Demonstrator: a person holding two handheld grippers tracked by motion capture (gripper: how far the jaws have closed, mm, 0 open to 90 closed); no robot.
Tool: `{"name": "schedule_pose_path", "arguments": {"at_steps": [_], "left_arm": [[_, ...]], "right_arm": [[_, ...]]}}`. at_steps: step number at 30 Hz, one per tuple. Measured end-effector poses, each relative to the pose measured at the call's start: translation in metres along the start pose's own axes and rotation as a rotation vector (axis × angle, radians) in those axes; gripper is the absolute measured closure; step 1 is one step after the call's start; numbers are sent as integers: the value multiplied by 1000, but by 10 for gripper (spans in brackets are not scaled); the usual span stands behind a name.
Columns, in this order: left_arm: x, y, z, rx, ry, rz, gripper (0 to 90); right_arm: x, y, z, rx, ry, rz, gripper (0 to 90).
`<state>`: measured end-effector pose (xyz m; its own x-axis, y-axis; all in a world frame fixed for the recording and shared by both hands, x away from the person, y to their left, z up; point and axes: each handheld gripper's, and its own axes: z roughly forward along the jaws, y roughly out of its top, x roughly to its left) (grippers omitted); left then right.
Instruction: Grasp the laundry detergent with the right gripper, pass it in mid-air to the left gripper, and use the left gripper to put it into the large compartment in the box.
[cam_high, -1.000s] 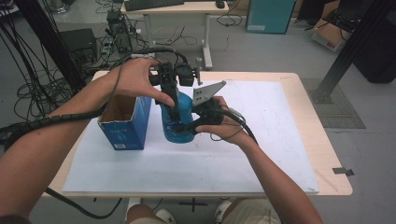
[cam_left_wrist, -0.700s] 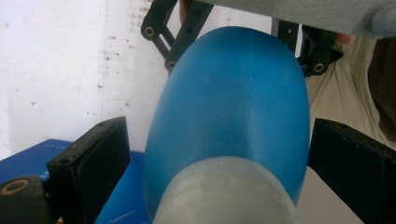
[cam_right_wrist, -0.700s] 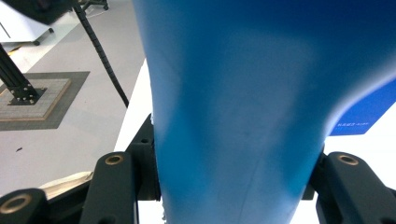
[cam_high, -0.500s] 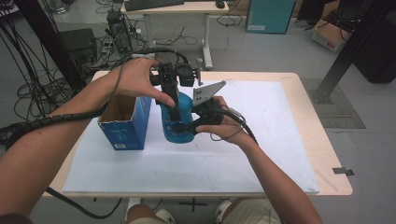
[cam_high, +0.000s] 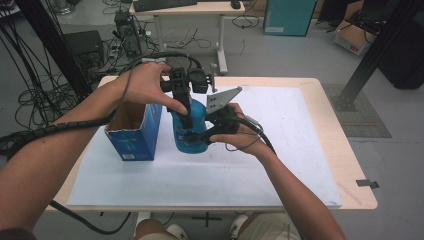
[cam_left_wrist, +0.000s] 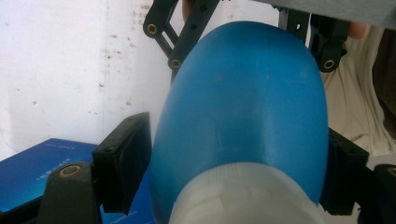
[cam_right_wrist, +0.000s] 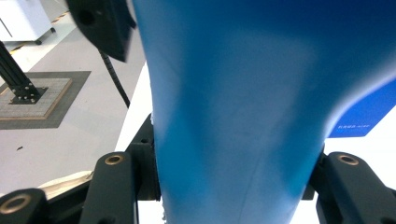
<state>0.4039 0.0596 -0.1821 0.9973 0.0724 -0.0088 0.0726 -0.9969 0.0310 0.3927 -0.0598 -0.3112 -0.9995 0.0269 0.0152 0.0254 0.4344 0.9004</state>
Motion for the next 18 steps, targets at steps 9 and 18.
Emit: {"name": "schedule_pose_path", "arguments": {"at_steps": [9, 18], "left_arm": [[-1, -1, 2, 4, -20, 4, 325], [-4, -2, 6, 5, -17, 25, 367]], "right_arm": [[0, 0, 1, 0, -2, -27, 441], [-3, -1, 3, 20, -27, -118, 439]]}}
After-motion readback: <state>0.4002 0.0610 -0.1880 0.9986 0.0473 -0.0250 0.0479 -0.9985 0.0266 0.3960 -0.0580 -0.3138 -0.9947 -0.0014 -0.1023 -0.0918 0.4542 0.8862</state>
